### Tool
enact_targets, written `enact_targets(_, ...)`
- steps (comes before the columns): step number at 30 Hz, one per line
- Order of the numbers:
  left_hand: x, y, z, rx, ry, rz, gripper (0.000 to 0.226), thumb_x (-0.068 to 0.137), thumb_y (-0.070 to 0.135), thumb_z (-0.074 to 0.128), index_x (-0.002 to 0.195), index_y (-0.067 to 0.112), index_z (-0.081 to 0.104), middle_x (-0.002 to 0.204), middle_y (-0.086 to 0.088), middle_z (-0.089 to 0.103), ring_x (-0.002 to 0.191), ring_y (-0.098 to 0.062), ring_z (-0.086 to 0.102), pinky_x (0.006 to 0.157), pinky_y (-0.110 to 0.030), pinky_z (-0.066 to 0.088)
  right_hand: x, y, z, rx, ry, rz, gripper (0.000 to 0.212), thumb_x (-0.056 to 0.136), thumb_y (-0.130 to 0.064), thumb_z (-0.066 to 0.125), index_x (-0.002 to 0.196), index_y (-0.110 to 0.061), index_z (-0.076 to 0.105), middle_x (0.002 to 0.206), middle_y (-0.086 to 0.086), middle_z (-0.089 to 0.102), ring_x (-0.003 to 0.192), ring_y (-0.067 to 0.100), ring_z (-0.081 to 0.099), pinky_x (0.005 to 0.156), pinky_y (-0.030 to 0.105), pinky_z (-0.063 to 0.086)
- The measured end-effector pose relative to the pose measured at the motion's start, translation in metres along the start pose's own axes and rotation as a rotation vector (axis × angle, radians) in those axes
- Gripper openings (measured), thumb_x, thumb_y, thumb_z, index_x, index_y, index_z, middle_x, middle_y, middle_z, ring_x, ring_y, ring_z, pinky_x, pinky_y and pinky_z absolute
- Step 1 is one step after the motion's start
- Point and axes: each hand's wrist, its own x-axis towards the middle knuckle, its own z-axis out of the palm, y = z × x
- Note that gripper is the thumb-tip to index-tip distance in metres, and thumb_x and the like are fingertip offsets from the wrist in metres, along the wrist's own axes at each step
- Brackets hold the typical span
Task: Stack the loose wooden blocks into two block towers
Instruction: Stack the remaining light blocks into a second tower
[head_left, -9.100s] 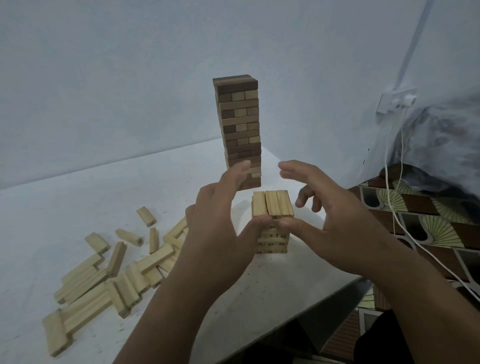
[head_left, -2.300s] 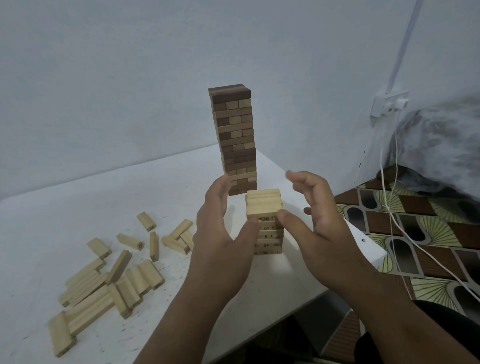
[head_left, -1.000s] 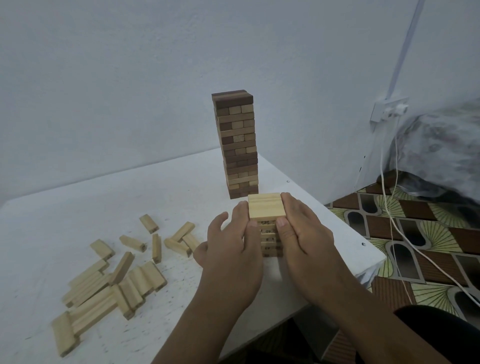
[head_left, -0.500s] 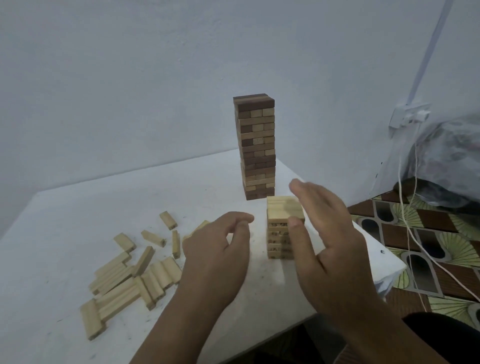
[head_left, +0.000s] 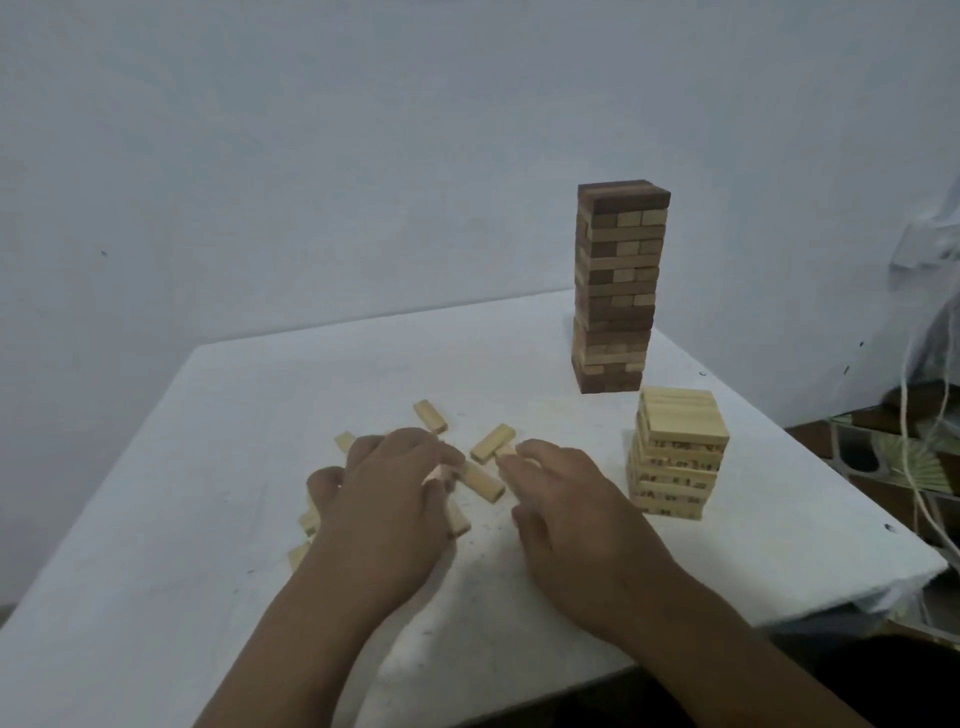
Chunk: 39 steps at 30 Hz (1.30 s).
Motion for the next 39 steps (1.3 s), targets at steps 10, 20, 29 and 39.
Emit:
enact_targets(10,-0.001,-0.005,0.003,0.001,0.013,-0.013,0.019,0.092,0.027,0.047,0.092,0.036,0.064,0.106,0.028,0.053,0.104,0.01,0.029,0.08,-0.028,0.006,0.002,0.001,0.011,-0.073,0.016,-0.025,0.032,0.095,-0.038,0.049,0.123,-0.027,0.061,0.125,-0.013,0.055,0.112,0.008,0.041,0.093,0.022,0.034)
enact_targets(20,-0.009,0.02,0.01,-0.08,-0.106,0.165,0.004,0.092,0.046,0.057,0.094,0.043,0.059,0.103,0.026,0.058,0.104,0.002,0.044,0.096,-0.033,0.016,-0.024,0.012,-0.013,-0.107,-0.002,0.166,0.027,0.089,-0.044,0.053,0.085,-0.023,0.069,0.085,-0.013,0.055,0.079,0.005,0.047,0.076,0.02,0.047)
enact_targets(29,-0.011,0.026,0.011,-0.154,-0.237,0.254,0.008,0.091,0.04,0.063,0.096,0.046,0.066,0.113,0.032,0.059,0.118,0.002,0.045,0.109,-0.044,0.027,-0.04,0.017,-0.034,-0.091,-0.126,0.149,0.037,0.086,-0.052,0.059,0.103,-0.022,0.072,0.111,-0.014,0.06,0.102,0.003,0.048,0.086,0.019,0.038)
enact_targets(39,-0.011,0.025,0.016,-0.149,-0.268,0.336,0.011,0.083,0.049,0.069,0.092,0.043,0.065,0.11,0.031,0.058,0.118,0.001,0.045,0.106,-0.043,0.029,-0.037,0.02,-0.043,0.008,-0.262,0.073,0.027,0.092,-0.036,0.058,0.112,-0.025,0.071,0.122,-0.015,0.057,0.111,0.003,0.045,0.095,0.017,0.033)
